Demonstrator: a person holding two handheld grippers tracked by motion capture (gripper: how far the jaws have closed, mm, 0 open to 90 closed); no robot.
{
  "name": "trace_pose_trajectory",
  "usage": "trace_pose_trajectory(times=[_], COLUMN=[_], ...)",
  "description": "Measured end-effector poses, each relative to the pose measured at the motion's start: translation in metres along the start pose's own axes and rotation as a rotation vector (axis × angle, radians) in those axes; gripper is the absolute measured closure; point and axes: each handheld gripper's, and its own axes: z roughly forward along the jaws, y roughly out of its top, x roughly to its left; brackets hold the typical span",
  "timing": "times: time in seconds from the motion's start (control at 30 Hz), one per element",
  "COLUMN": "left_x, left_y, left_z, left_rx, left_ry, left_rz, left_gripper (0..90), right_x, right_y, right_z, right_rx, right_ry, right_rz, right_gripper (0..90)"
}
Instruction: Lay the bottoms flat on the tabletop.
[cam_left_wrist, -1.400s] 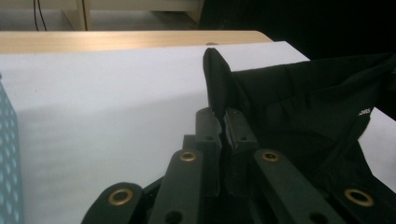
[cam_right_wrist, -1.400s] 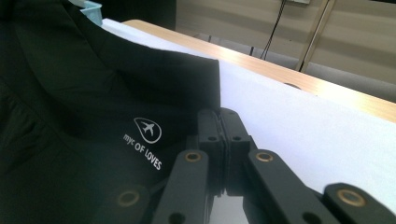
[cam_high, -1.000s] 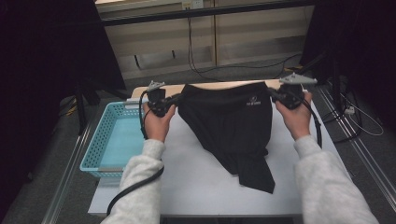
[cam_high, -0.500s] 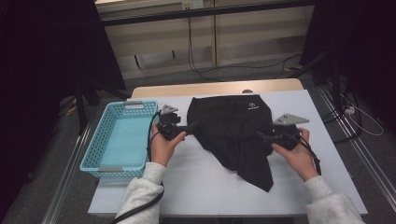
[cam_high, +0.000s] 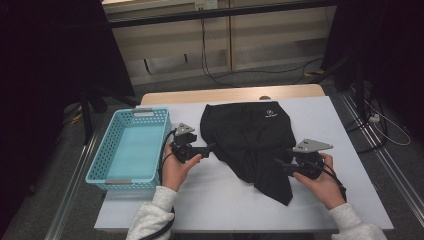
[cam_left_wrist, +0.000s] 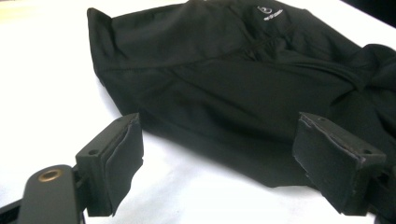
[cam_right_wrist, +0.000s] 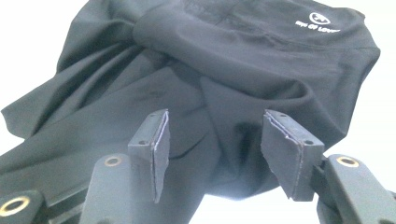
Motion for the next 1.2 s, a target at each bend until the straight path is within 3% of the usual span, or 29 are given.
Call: trace_pose_trajectory(times=[0.27, 0.4, 0.53, 0.6, 0.7, 0.8, 0.93, 1.1, 1.2], left_x=[-0.007, -0.010, -0.011, -0.011, -0.011, -0.012, -0.011, -0.013, -0.018], left_y=[-0.002, -0.003, -0.003, -0.003, -0.002, -0.001, 0.000, 0.002, 0.002], left_z=[-0.001, 0.001, 0.002, 0.001, 0.000, 0.000, -0.003, -0.004, -0.001], left_rx=[0.008, 0.015, 0.017, 0.010, 0.005, 0.006, -0.005, -0.014, -0.007], left_ry=[-0.010, -0.013, -0.021, -0.017, -0.014, -0.017, -0.019, -0.028, -0.036], left_rz=[0.024, 0.033, 0.040, 0.034, 0.038, 0.044, 0.046, 0.043, 0.060], left_gripper=[16.2, 16.2, 16.3, 16.3, 16.3, 16.5, 17.1, 17.1, 17.1], right_x=[0.013, 0.026, 0.028, 0.027, 0.027, 0.024, 0.014, -0.012, -0.027], right_y=[-0.003, -0.004, -0.007, -0.007, -0.005, -0.003, 0.002, 0.000, -0.008], right_z=[0.003, 0.013, 0.019, 0.019, 0.018, 0.014, 0.002, -0.016, -0.019], right_rx=[0.028, 0.074, 0.099, 0.103, 0.105, 0.096, 0.042, -0.013, 0.006], right_ry=[0.036, 0.063, 0.069, 0.073, 0.084, 0.104, 0.105, 0.044, 0.009], right_rz=[-0.048, -0.116, -0.102, -0.114, -0.118, -0.094, -0.054, 0.017, 0.055], right_gripper=[47.2, 53.1, 65.0, 78.9, 89.1, 89.8, 89.9, 89.9, 89.9])
